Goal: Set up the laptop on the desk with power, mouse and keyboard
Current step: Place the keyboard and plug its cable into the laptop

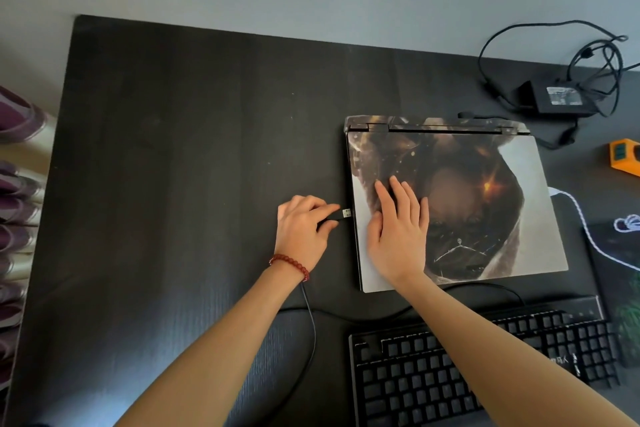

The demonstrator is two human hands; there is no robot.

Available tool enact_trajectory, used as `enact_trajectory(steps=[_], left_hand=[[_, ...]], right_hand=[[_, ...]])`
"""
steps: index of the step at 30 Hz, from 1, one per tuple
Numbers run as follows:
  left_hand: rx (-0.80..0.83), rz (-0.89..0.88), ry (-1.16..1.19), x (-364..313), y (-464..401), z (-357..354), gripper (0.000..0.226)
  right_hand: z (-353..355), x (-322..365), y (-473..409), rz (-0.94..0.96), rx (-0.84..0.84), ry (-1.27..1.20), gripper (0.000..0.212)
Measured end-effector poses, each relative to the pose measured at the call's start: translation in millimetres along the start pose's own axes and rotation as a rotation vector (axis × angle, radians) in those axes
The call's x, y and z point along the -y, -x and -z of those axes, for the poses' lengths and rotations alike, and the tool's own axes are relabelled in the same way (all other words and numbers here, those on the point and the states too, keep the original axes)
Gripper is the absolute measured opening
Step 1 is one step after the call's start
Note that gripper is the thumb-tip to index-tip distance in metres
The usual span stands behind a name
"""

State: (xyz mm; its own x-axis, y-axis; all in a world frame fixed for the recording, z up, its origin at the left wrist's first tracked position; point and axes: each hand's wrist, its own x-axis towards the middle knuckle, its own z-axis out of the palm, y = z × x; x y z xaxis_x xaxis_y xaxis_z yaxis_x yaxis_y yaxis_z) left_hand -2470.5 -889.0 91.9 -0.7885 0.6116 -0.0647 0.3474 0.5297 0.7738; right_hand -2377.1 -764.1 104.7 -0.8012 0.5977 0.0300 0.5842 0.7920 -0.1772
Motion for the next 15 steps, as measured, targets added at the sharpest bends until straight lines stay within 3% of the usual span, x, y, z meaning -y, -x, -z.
enact_trajectory(steps=[15], left_hand=[[-0.045, -0.027, -0.083, 4, 14, -3, 0.022]], right_hand=[[-3, 0, 0, -0.011, 0.016, 0.01, 0.051]])
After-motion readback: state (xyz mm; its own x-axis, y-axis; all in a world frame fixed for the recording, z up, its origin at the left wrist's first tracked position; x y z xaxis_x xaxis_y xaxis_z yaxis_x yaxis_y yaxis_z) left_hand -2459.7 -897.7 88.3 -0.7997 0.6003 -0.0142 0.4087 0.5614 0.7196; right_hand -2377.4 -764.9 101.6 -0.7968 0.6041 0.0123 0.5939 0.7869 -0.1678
